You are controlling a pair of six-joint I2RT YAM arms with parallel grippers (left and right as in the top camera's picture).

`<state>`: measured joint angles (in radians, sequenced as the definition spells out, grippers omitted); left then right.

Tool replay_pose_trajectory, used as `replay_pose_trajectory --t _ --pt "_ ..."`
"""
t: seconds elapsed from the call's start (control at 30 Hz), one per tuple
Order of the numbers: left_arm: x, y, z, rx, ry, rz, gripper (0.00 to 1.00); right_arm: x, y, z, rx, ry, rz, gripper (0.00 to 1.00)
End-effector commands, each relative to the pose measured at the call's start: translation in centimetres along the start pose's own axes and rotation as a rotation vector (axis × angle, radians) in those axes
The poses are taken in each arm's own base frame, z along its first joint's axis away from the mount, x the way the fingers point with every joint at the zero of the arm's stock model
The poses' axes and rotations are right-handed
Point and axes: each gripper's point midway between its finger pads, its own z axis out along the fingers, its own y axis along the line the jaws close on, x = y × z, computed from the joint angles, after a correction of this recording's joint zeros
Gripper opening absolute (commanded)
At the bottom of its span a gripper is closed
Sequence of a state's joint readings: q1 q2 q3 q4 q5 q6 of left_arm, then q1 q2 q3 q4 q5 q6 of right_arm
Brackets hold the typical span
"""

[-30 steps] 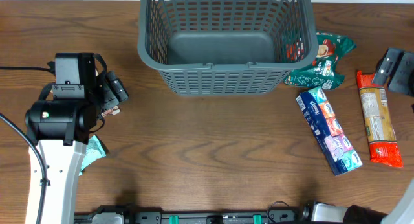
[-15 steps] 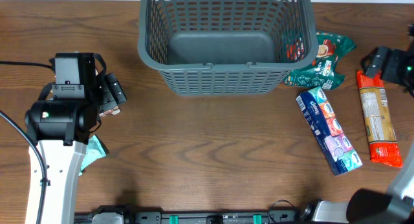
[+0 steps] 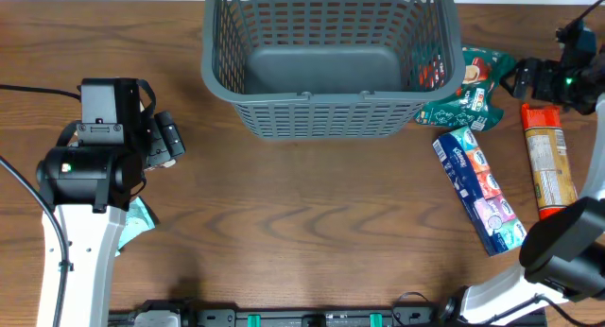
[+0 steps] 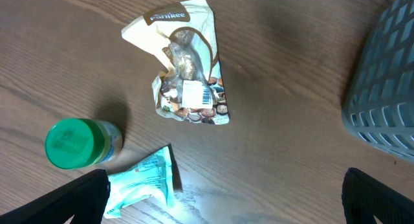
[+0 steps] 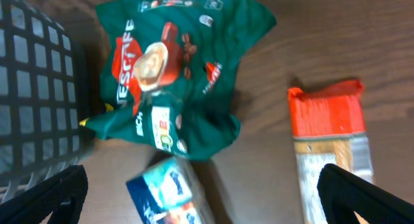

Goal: Pack container
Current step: 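Reach the right gripper to the green Nescafe bag and grasp it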

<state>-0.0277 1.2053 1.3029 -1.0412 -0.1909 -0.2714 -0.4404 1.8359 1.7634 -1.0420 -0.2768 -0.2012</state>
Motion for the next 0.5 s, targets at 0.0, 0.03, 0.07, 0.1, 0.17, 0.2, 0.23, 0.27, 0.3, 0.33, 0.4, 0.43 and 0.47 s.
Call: replay_pose_trajectory --t 0.0,0.03,0.07,0.1,0.17,0.2,0.23,0.27,0.3,0.33,0.4,0.43,0.47 --pt "-0.3 0.5 -0.3 -0.019 -0.013 0.010 0.99 -0.4 2.2 1.6 -0.046 0.004 -0.057 0.99" --pt "-0.3 0.5 -0.3 -0.019 -0.011 0.011 0.99 -0.7 2.7 1.9 -0.048 0.000 -0.069 0.99" --pt "-0.2 0.5 -0.3 -0.020 -0.008 0.012 0.99 -1.0 3.2 2.3 -0.052 -0.007 -0.085 0.99" --pt "-0.2 0.5 -0.3 -0.021 -0.006 0.012 0.99 -1.2 3.6 2.6 -0.054 -0.012 -0.098 0.99" --pt "0.0 0.6 -0.3 -0.023 0.002 0.014 0.98 -1.8 4.3 3.3 -0.043 -0.025 -0.114 0.99" --pt "0.1 0.6 -0.3 -0.025 0.006 0.016 0.99 -2.0 4.2 3.7 -0.014 -0.027 -0.090 0.99" --pt "0.3 0.7 -0.3 -0.027 0.011 0.017 0.99 -2.2 4.0 4.1 0.021 -0.028 -0.057 0.99" --pt "0.4 0.7 -0.3 -0.028 0.015 0.018 0.98 -2.3 3.8 4.4 0.050 -0.027 -0.032 0.99" --pt "0.5 0.8 -0.3 -0.030 0.021 0.020 0.98 -2.3 3.6 4.7 0.084 -0.025 -0.001 0.99" --pt "0.6 0.8 -0.3 -0.032 0.026 0.021 0.99 -2.4 3.4 4.9 0.104 -0.027 0.018 0.99" --pt "0.9 0.9 -0.3 -0.035 0.036 0.023 0.99 -2.5 3.3 5.5 0.137 -0.031 0.052 0.99" --pt "1.0 0.9 -0.3 -0.037 0.041 0.025 0.99 -2.5 3.0 5.6 0.155 -0.032 0.073 0.99" --pt "1.1 1.0 -0.3 -0.038 0.045 0.026 0.99 -2.5 2.7 5.8 0.178 -0.034 0.097 0.99"
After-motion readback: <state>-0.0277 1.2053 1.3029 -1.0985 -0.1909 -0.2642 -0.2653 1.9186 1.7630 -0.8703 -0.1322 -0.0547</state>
